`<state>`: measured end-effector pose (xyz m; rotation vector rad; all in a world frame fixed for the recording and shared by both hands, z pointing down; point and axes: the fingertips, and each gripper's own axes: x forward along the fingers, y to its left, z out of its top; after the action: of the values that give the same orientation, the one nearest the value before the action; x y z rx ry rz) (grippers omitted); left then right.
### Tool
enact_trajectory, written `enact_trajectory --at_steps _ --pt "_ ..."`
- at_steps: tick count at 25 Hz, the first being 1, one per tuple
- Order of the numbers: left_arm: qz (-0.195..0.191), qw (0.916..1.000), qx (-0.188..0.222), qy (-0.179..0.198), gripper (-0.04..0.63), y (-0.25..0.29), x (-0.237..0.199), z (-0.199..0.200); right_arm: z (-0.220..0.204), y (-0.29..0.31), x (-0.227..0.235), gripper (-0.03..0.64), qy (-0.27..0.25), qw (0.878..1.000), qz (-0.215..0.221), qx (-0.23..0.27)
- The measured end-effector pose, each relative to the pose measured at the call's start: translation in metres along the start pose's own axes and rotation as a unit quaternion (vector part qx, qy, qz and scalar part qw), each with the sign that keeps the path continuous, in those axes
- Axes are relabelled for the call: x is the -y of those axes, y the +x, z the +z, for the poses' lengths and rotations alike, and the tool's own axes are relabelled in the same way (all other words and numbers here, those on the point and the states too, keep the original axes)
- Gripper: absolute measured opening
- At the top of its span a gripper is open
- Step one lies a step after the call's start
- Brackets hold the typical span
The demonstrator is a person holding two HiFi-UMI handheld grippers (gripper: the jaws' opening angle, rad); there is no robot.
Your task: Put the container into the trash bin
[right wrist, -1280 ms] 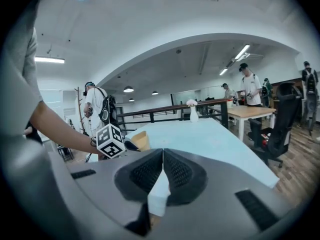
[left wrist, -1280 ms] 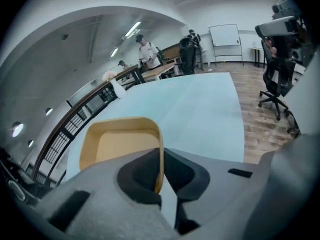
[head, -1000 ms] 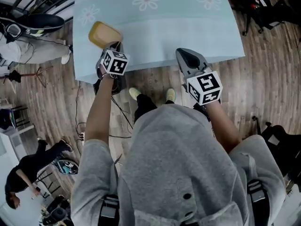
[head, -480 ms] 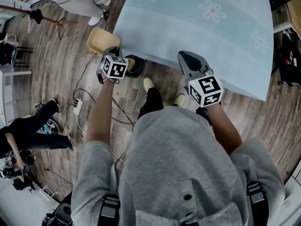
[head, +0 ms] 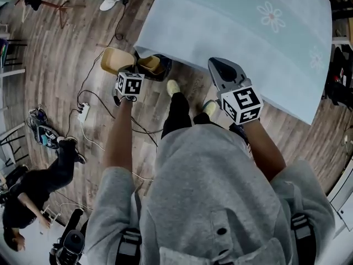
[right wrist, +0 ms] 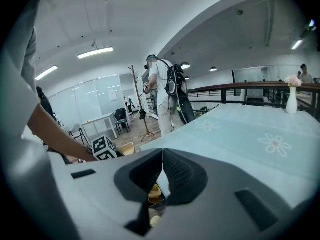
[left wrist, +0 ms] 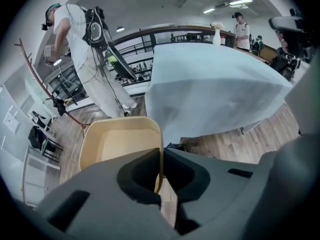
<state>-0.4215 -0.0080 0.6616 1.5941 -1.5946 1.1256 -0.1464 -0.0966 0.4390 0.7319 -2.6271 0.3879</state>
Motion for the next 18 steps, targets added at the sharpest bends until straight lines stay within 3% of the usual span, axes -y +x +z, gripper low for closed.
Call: enact_trajectory --at_steps 9,12,18 --pt "-0.077 0.9966 -0.022 -0.019 0.028 0.052 0.015 -0.019 0.000 0.030 0.006 0.026 -0.003 0.999 -0.022 -0.046" --pt "-0.084 0.9958 -0.024 -0.026 0.028 0.061 0.011 -0.019 0.000 0.034 0.006 0.026 -0.002 0.998 -0.029 -0.051" --pt "-0.086 0.9953 -0.022 -0.038 0.095 0.061 0.012 -0.014 0.000 0.031 0.014 0.026 -0.001 0.998 -0.037 -0.053"
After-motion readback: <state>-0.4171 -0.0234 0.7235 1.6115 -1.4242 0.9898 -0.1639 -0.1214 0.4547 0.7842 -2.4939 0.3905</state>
